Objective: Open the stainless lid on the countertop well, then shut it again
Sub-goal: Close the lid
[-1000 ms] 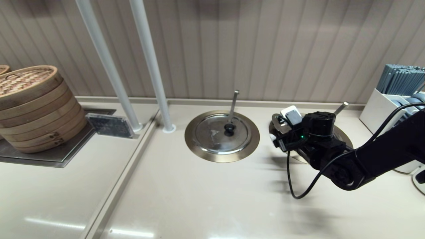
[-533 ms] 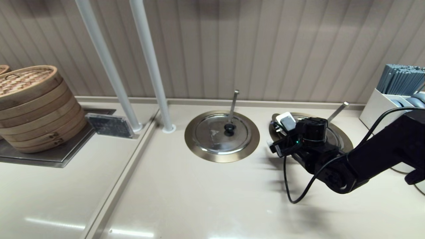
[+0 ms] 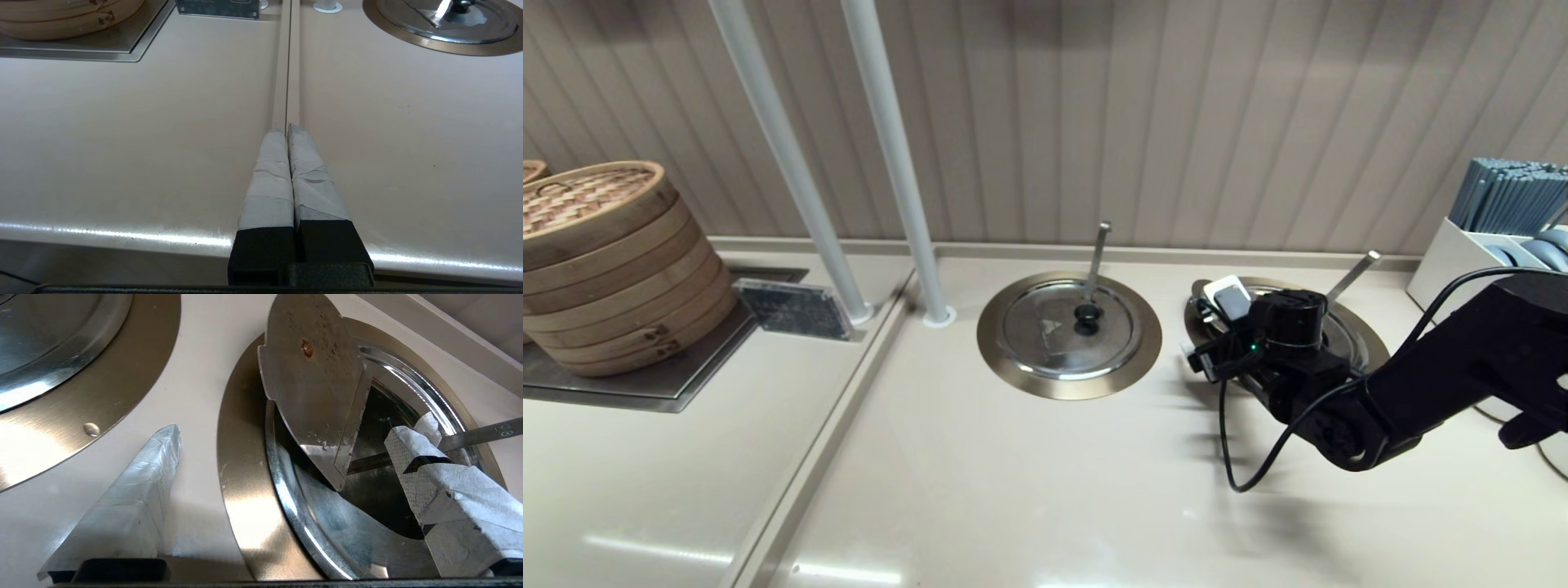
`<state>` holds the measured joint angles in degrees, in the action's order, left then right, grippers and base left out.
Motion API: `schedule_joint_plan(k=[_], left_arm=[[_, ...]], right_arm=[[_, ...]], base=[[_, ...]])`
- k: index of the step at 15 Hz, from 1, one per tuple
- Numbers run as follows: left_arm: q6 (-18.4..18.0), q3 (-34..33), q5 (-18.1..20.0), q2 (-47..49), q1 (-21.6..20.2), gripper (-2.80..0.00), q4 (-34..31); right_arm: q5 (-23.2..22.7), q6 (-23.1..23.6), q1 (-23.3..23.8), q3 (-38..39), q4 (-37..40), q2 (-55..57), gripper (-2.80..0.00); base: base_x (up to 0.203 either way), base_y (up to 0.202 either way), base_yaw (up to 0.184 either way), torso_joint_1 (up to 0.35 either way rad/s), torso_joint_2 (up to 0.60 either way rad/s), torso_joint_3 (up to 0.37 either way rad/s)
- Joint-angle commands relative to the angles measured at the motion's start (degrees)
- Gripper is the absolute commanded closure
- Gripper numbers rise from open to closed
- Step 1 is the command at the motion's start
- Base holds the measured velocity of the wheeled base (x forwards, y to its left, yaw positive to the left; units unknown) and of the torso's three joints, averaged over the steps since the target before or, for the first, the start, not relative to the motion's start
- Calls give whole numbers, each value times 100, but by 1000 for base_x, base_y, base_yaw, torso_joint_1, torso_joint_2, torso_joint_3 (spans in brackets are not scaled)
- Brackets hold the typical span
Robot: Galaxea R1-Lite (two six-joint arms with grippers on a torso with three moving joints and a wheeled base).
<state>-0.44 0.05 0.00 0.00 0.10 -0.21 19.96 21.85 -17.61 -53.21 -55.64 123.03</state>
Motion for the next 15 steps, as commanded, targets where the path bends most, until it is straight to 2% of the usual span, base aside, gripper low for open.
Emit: schedule_joint_plan(k=[1,5,15], left_arm=[[0,-4,0,0,-1,0,3],[0,4,0,0,-1,0,3],[0,4,0,0,-1,0,3]], right_arm=[[78,47,40,-40,-79,71,-280],[105,92,258,-258,-88,240,-280],[113,83,320,-330,-97,195,-280]], base=[[0,0,0,0,0,0],[0,0,0,0,0,0],[0,0,0,0,0,0]])
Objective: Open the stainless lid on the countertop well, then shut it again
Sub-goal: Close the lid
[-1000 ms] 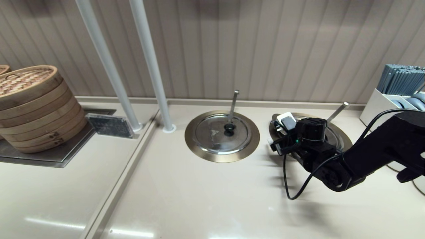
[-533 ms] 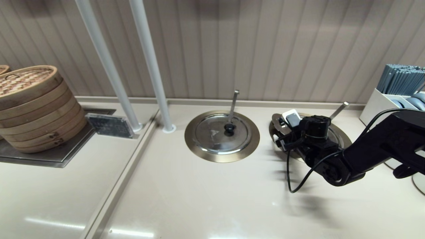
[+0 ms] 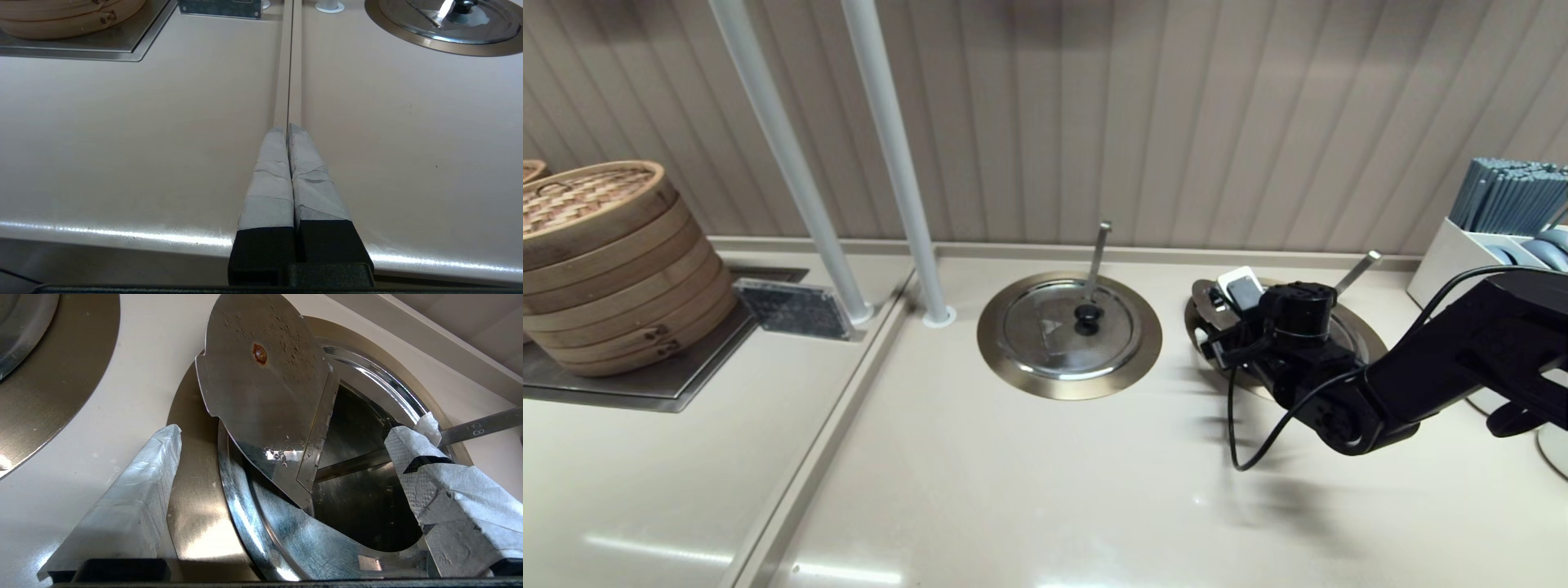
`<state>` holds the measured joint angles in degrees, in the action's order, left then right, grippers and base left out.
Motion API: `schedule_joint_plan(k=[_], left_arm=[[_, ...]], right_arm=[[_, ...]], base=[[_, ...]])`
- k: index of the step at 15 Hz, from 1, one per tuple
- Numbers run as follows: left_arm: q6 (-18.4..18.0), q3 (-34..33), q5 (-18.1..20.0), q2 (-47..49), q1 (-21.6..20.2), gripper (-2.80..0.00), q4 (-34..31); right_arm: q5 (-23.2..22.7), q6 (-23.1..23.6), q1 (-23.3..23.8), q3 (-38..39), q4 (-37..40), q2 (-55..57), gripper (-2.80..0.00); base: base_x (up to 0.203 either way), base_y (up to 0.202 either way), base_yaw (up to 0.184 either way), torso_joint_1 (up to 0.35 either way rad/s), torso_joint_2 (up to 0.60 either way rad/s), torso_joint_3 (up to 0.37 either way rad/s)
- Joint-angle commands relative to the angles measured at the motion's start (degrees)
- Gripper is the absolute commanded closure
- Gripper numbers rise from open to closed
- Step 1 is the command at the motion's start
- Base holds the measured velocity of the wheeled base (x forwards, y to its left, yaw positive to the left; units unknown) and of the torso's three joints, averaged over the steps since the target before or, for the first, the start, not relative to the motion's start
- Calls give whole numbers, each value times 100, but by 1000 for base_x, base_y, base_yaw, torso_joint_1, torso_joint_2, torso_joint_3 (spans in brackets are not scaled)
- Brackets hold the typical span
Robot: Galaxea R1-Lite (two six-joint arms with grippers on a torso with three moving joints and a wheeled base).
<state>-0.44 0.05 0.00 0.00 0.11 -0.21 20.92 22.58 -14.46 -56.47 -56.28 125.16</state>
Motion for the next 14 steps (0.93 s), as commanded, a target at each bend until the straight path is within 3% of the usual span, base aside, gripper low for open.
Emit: schedule_joint_plan(k=[1,14], left_arm=[[0,-5,0,0,-2,0,3],[0,-5,0,0,-2,0,-5]], right_arm=[[9,10,4,-5,-32,-27,-280],[17,19,119,-91,-137,-96,-280]], base=[[0,0,0,0,0,0],[0,0,0,0,0,0]])
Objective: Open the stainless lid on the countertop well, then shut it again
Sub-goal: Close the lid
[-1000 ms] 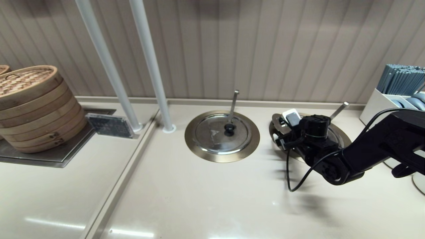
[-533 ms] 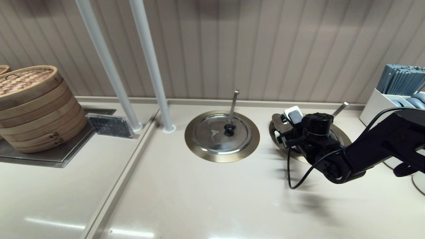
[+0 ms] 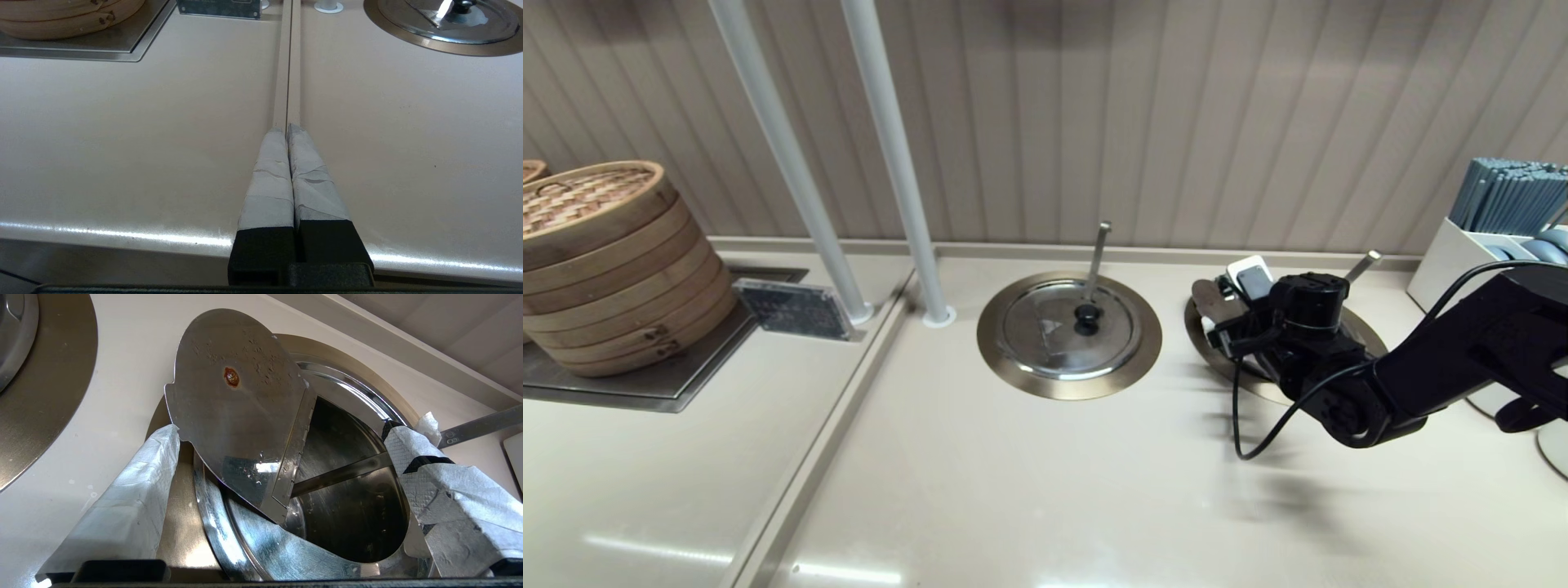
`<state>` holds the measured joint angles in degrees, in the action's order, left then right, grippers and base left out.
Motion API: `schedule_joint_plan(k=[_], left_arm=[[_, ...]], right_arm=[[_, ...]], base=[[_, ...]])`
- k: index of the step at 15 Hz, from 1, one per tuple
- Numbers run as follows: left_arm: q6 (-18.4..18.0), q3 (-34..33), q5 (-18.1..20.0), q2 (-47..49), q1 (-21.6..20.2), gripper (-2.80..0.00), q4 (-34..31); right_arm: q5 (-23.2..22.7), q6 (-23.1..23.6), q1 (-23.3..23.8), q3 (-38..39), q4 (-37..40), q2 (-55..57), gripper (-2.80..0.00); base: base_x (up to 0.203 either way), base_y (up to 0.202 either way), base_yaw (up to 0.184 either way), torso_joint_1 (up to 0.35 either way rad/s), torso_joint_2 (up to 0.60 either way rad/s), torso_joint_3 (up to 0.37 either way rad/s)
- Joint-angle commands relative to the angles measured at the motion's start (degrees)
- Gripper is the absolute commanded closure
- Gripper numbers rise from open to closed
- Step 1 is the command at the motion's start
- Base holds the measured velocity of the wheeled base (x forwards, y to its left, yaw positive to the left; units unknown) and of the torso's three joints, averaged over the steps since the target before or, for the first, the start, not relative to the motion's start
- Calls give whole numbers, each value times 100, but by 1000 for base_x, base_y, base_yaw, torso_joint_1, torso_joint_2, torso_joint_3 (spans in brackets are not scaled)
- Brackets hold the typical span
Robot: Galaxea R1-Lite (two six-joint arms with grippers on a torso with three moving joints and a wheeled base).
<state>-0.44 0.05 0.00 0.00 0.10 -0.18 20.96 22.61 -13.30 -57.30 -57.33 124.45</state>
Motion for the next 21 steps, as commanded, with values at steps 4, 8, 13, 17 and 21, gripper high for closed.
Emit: schedule_joint_plan(k=[4,8,13,17,21], left_arm=[[0,-4,0,0,-1,0,-3],[1,3,0,0,-1,0,1],[0,4,0,0,-1,0,1],[0,4,0,0,-1,0,0],[0,-5,0,0,-1,0,-8]], right_arm=[[13,23,73,-54,-32,-70,-280],[5,10,24,13,-32,-126,-280],[-21,-2,-259,261,-178,-90,-280],[-8,2,-441,349,-289,213,-280],[-4,31,-337,127,-428,629,-280]], base=[[0,0,0,0,0,0],[0,0,0,0,0,0],[0,0,0,0,0,0],[0,0,0,0,0,0],[0,0,0,0,0,0]])
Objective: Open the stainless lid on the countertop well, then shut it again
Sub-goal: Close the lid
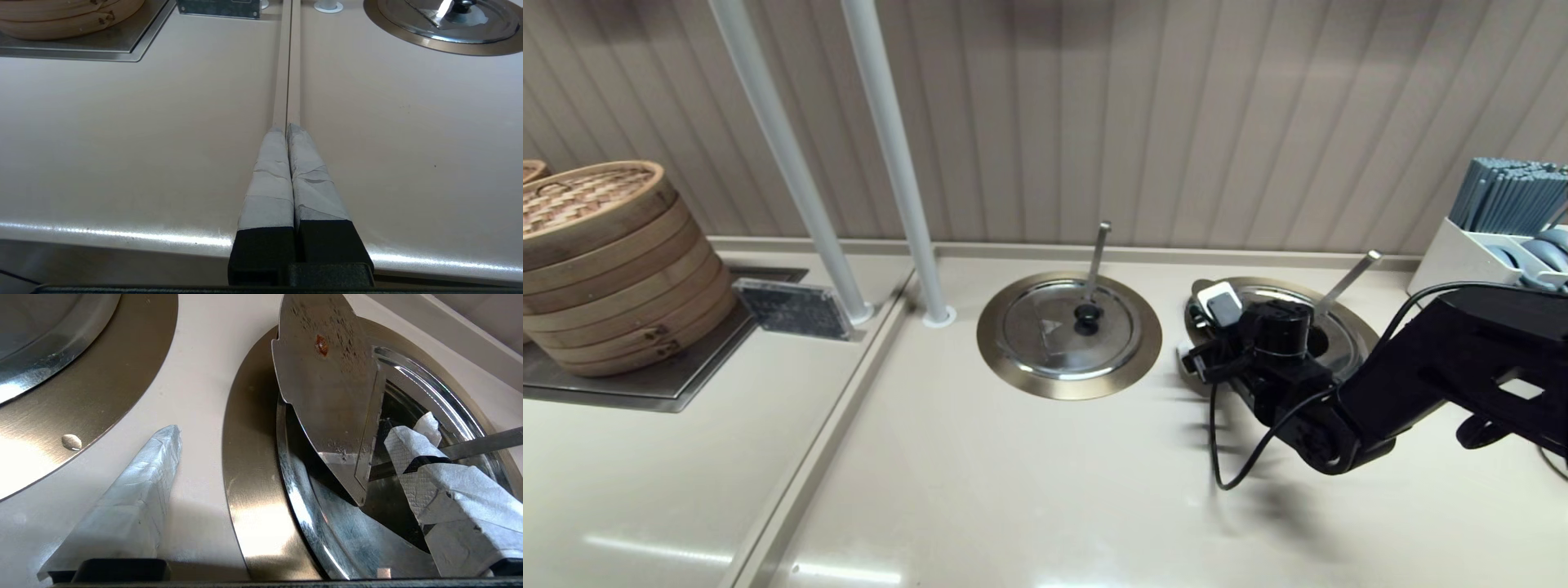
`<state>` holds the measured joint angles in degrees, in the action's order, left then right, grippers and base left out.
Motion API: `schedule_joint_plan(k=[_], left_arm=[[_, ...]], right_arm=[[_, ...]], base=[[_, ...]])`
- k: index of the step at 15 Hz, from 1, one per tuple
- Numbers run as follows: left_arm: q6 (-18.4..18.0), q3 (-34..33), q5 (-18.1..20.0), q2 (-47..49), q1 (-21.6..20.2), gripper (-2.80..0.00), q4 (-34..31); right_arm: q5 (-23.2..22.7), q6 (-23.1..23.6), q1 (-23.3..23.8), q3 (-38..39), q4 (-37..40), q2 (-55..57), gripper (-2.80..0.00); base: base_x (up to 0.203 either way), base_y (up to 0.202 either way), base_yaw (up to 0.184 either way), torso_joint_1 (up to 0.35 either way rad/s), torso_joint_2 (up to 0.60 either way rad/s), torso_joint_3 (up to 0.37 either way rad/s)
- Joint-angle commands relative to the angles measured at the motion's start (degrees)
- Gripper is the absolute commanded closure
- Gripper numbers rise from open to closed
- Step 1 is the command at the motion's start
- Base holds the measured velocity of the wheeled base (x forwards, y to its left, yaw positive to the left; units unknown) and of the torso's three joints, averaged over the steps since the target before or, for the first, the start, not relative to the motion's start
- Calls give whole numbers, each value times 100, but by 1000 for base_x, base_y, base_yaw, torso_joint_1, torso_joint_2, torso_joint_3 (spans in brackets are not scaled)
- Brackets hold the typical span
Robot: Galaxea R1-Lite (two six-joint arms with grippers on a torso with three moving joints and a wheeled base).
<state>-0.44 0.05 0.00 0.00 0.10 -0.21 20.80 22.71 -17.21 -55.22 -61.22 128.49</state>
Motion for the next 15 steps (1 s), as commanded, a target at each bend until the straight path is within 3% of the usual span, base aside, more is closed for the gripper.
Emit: schedule_joint_plan(k=[1,15], left_arm=[[0,4,0,0,-1,0,4],[0,-2,0,0,-1,0,-2]], right_arm=[[12,38,85,-105,-39,234,-280],[38,32,324,-414,-399,133,-280]], base=[[0,0,0,0,0,0],[0,0,0,0,0,0]])
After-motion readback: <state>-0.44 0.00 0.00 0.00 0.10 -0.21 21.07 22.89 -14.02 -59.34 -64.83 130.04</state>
